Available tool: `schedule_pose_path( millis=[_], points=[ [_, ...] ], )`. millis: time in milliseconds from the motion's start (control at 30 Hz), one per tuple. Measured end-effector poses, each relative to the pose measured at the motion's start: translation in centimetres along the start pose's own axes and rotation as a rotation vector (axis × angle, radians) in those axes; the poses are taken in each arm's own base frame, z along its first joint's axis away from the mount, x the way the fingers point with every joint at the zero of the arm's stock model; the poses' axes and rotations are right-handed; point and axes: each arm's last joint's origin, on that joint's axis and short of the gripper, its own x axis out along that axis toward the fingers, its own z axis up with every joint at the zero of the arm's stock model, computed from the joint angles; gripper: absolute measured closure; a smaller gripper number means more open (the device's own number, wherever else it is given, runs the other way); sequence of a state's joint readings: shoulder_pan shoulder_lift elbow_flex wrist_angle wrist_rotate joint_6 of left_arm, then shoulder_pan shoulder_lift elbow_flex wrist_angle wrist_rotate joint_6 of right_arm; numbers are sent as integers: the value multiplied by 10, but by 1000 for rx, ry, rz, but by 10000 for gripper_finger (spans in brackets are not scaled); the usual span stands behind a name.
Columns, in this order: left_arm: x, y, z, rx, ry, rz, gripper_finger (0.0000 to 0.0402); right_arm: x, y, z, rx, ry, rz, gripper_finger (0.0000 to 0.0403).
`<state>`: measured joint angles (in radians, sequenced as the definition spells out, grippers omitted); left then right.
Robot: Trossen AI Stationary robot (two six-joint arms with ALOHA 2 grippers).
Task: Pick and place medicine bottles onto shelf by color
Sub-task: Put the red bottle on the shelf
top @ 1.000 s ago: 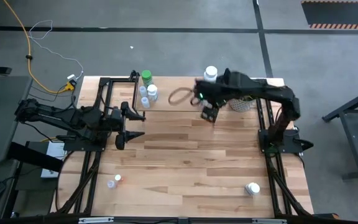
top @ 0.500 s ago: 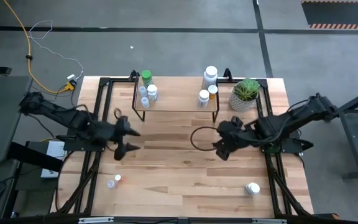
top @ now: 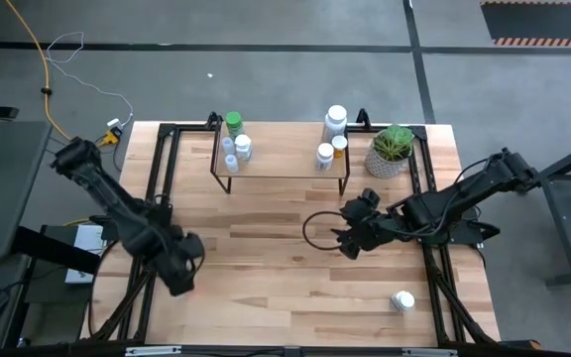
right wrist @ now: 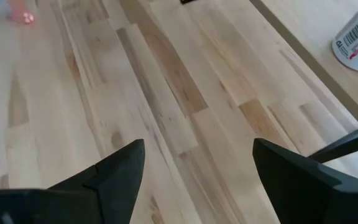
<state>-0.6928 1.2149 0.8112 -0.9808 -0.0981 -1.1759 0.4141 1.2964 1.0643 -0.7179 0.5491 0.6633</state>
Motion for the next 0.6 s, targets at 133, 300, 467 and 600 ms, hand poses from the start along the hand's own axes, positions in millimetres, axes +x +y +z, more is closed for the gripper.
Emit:
schedule_pose_path(
  millis=[133, 300, 467, 600],
  points=[
    [9, -17, -16, 63, -14, -13, 108, 0, 0, 0, -15, 0, 0, 112],
    [17, -25, -28, 85, -56, 28, 108, 0, 0, 0, -17, 0, -1, 112],
    [26, -31, -32, 122, -46, 39, 108, 0, 0, 0, -17, 1, -1, 112],
    [34, -35, -31, 138, -21, 45, 115, 0, 0, 0, -17, 1, -1, 112]
  ],
)
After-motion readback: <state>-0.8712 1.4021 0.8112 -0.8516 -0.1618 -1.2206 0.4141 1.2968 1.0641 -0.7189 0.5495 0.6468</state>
